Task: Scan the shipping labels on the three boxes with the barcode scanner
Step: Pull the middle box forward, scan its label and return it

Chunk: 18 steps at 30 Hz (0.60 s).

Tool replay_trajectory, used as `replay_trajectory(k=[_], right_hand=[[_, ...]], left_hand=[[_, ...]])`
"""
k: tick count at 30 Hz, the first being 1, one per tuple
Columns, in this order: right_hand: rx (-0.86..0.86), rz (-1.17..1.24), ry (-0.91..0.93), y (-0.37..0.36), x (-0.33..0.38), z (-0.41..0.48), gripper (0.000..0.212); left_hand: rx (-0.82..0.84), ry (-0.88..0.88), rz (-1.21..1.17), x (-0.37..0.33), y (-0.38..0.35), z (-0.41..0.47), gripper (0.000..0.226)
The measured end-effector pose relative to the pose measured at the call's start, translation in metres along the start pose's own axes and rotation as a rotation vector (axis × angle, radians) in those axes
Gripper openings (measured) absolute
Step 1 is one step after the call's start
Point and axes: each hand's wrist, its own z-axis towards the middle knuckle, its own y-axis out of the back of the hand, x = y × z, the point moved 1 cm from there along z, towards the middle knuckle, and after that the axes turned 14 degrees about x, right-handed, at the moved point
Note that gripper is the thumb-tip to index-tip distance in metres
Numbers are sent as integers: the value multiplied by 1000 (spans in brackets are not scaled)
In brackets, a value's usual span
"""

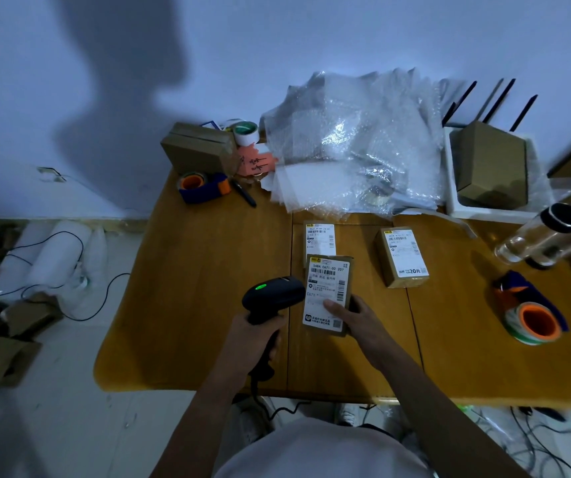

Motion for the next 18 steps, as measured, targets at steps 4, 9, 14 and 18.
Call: replay_trajectory(k=[4, 9, 14, 18], right_hand=[[3, -14, 7, -1, -1, -1, 65], [-5, -5, 12, 0, -2, 0, 63], [-19, 10, -2, -1, -4, 1, 65], [-14, 6, -9, -1, -5, 1, 57]], left_hand=[[-8, -3, 17, 0, -1, 0, 24], [-24, 8, 4, 2, -1, 0, 24], [-26, 7, -9, 2, -2, -1, 20], [-19, -7, -15, 2, -1, -1, 18]])
